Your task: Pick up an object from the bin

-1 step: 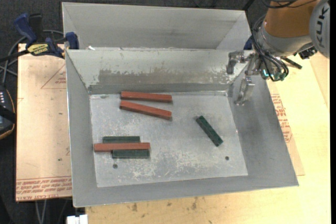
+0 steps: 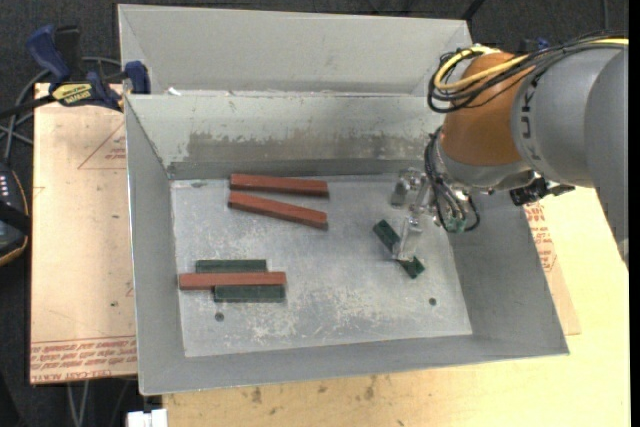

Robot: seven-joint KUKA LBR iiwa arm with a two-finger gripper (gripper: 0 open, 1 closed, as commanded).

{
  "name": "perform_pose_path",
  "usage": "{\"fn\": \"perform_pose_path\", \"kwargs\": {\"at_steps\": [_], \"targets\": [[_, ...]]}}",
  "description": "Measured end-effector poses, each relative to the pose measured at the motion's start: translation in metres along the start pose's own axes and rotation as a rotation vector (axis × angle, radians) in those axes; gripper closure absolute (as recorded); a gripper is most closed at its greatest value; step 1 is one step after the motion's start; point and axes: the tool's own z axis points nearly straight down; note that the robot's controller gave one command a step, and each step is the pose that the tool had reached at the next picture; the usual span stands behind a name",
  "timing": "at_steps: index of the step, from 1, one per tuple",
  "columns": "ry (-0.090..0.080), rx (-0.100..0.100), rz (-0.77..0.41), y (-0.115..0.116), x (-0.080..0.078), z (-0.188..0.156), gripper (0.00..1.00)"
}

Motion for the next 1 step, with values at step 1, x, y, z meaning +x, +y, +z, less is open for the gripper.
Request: {"fn": "perform_pose_path", "kwargs": {"at_steps": [1], "targets": [[-0.005, -0.002, 0.051, 0.0147, 0.0347, -0.0336, 0.00]]}}
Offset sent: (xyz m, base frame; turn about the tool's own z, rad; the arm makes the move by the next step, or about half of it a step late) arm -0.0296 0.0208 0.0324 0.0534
